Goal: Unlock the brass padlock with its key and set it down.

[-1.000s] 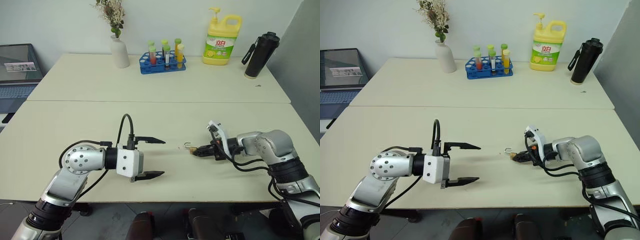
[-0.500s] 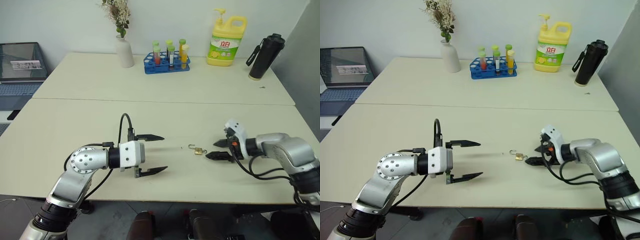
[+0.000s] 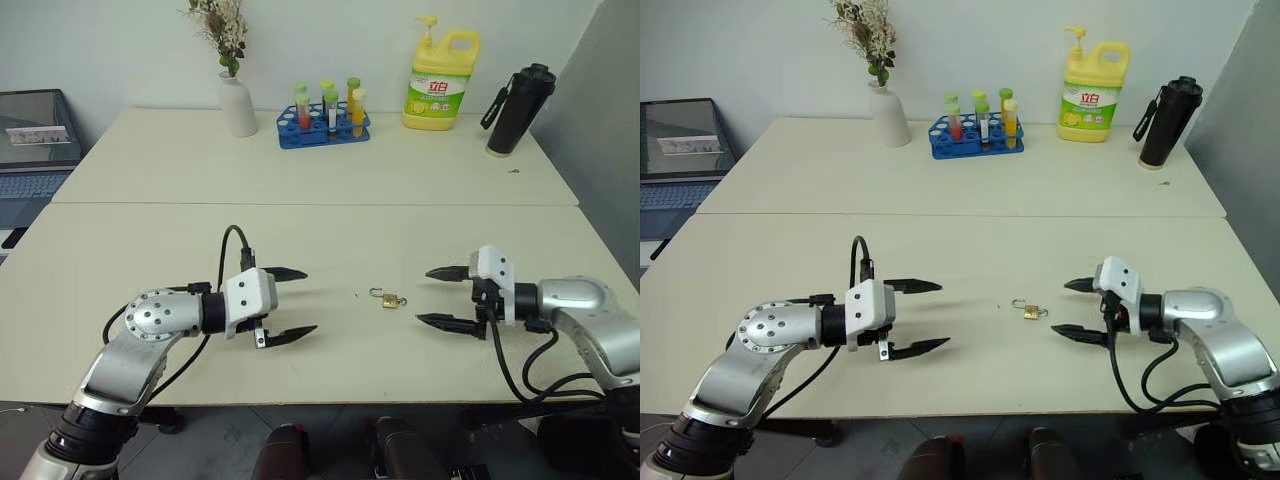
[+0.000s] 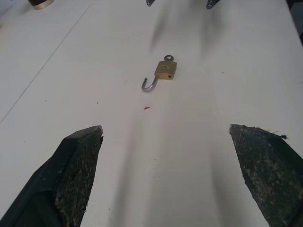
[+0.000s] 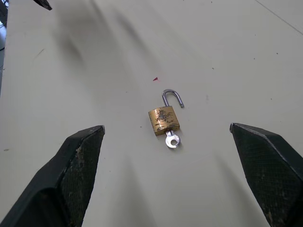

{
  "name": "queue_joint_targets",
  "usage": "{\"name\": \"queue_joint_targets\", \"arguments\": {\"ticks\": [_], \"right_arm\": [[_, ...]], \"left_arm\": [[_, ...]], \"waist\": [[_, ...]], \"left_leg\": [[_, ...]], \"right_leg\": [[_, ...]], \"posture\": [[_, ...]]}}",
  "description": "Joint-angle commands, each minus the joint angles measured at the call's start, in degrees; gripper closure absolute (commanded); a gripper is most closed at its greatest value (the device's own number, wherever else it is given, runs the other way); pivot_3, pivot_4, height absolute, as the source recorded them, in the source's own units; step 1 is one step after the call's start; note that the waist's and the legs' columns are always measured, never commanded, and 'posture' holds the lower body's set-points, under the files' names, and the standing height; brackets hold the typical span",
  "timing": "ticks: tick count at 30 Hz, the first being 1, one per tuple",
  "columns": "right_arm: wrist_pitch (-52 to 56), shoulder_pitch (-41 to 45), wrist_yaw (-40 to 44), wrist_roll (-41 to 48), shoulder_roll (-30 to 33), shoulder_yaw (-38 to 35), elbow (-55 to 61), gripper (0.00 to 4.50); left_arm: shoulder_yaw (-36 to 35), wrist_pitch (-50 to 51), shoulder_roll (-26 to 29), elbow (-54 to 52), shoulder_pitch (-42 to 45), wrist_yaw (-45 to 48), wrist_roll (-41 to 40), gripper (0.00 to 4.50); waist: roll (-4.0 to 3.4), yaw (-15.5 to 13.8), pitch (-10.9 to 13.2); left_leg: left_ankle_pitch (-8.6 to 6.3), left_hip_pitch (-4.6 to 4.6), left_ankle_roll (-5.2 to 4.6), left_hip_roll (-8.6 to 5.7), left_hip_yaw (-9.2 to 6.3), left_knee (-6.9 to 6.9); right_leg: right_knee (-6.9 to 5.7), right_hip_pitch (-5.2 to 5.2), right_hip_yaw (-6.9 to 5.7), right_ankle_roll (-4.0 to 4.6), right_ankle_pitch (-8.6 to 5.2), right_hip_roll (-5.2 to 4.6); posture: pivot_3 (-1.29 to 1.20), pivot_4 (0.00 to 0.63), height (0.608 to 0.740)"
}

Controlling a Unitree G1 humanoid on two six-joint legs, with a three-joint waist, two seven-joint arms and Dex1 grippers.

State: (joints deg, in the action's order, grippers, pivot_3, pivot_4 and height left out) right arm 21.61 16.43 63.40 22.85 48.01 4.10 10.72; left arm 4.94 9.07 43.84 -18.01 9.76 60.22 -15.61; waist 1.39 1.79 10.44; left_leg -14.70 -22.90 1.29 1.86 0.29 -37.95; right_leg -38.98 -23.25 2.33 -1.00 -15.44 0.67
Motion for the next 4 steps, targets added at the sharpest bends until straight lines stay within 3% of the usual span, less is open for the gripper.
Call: {"name": "queue_joint_targets", "arguments": {"ticks": [1, 4], "right_arm": [[-1.9, 1.22, 1.71, -0.58, 1.57, -1.44, 1.83, 0.04], [-2.44, 1.39, 2.59, -1.34, 2.08, -1.01, 1.04, 0.04]], "left_arm": [[-0.72, 0.94, 1.1, -2.96, -0.22, 0.76, -1.08, 0.0], [-0.29, 1.77, 0.96, -3.65, -0.39, 1.6, -1.68, 0.0]], "waist": [[0.0, -0.06, 0.0], [0.0, -0.11, 0.0]], "left_leg": [[0.0, 0.0, 0.0, 0.0, -0.01, 0.0], [0.0, -0.01, 0.0, -0.01, -0.01, 0.0]], "right_leg": [[0.0, 0.0, -0.01, 0.0, 0.0, 0.0], [0.01, 0.0, -0.01, 0.0, 0.0, 0.0]], "posture": [[0.0, 0.15, 0.74], [0.0, 0.15, 0.74]]}}
